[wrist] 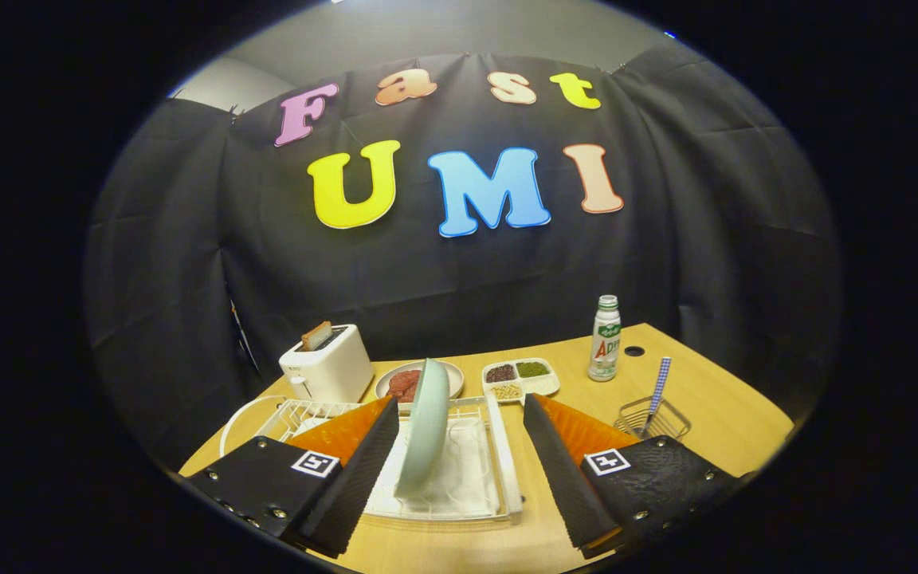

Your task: Take the plate from the dish rack, then take the spoon from the basket and place it into the plate.

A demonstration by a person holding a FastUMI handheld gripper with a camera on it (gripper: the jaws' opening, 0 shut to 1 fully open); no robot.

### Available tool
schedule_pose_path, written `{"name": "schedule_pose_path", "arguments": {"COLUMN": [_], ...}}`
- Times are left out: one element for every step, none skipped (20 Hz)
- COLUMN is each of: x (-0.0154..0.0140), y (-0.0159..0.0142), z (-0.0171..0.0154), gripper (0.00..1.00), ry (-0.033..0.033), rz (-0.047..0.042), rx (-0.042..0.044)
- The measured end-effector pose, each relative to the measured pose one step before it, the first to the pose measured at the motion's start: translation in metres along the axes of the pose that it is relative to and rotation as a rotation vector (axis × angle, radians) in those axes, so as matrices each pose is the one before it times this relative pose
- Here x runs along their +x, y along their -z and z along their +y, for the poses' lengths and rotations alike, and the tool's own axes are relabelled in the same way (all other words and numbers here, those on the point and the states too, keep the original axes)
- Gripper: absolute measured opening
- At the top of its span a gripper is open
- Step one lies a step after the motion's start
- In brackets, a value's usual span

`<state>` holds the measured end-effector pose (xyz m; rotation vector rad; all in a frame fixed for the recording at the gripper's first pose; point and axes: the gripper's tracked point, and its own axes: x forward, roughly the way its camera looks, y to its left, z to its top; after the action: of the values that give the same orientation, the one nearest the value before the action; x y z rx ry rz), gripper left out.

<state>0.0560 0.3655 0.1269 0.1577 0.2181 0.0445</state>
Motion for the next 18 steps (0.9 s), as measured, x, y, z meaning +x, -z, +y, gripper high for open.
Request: {"name": "schedule_pose_path", "arguments": {"x": [0.01559, 0.01219, 0.01306, 0.01107, 0.01302, 0.00928, 0.00847, 0.00746, 0.00511, 0.00375, 0.00297, 0.00164, 0.00130, 0.00188, -0.00364, -0.00063, -0.00186, -0.00389], "y": [0.00913, 0.00737, 0.00837, 0.00647, 0.00660, 0.00499, 0.00621, 0.00495, 0.00337, 0.00284, 0.00090, 0.00081, 0.00159, 0.00222, -0.00267, 0.00017, -0.00154, -0.00226], "z": [0.00311, 0.00365, 0.00221, 0.00451, 0.00371, 0.00138, -0.00038, -0.00012, -0.00058, -0.00215, 0.00096, -0.00061, -0.00217, -0.00367, -0.00135, -0.00205, -0.00288, -0.00064], "gripper": [0.96, 0.96, 0.96, 0.96, 0.91, 0.90, 0.90, 0.90, 0.85, 0.85, 0.71, 0.57, 0.37, 0.37, 0.36, 0.34, 0.32, 0.32], "ry": [0.00966, 0.00813, 0.00889, -0.00833, -0.00524, -0.00192, 0.00236, 0.00240, 0.00532, 0.01056, -0.00466, 0.00725, 0.01958, 0.01358, 0.03062, 0.03493, 0.03946, 0.01968], "rz": [0.03174, 0.03259, 0.03351, 0.03302, 0.02772, 0.02787, 0.03048, 0.03153, 0.02396, 0.01685, 0.01089, 0.00961, 0.01400, 0.00685, 0.00570, 0.00317, 0.00491, 0.00115], "rx": [0.01532, 0.01580, 0.01752, 0.02294, 0.01825, 0.01565, 0.01635, 0.01655, 0.01130, 0.00904, 0.00898, -0.00087, -0.00958, -0.01688, -0.01657, -0.01410, -0.01123, -0.00547]}}
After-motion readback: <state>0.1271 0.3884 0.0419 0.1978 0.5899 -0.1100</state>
